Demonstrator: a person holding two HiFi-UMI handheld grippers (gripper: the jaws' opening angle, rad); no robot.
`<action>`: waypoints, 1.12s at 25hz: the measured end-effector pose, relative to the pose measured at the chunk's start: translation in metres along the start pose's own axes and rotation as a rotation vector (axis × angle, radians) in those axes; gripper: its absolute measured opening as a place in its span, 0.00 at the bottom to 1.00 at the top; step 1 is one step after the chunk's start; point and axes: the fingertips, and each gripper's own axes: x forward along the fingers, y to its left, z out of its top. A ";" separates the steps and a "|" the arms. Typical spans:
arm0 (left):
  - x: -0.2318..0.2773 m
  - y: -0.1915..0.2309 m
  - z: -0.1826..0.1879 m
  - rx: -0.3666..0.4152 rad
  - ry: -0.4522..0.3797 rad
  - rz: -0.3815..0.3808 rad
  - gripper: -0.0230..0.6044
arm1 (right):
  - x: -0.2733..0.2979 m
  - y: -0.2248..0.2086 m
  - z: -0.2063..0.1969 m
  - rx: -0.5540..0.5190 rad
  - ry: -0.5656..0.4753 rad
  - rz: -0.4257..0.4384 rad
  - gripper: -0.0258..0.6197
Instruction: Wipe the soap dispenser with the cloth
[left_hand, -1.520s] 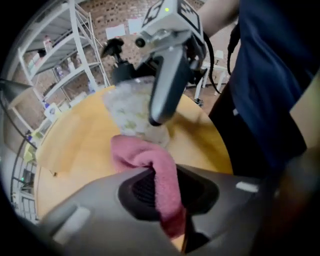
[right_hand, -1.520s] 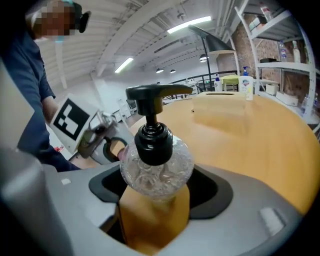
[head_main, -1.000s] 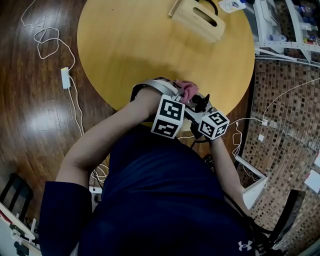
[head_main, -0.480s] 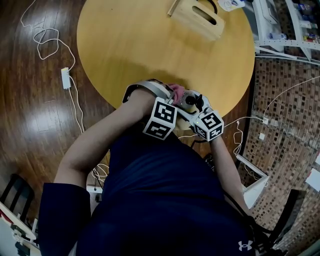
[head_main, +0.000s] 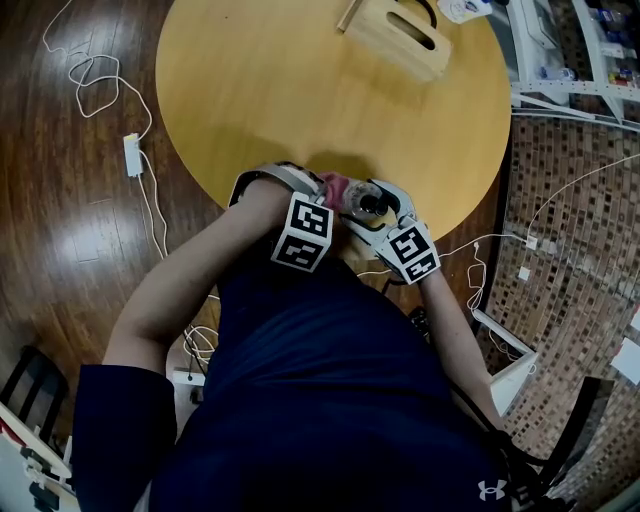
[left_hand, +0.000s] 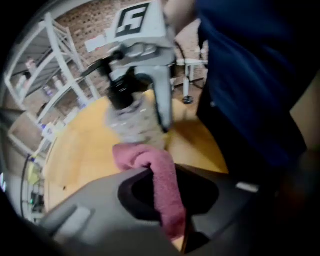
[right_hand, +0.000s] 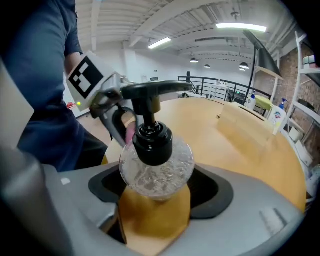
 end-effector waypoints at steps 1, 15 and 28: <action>0.003 0.020 -0.007 -0.058 0.020 0.072 0.14 | 0.001 0.001 -0.003 -0.017 0.029 -0.005 0.61; 0.014 -0.006 0.012 -0.031 -0.058 0.006 0.14 | -0.013 0.000 0.001 0.152 0.307 -0.088 0.61; 0.010 -0.023 0.020 0.166 -0.044 -0.089 0.14 | -0.016 0.016 -0.005 -0.570 0.428 0.237 0.60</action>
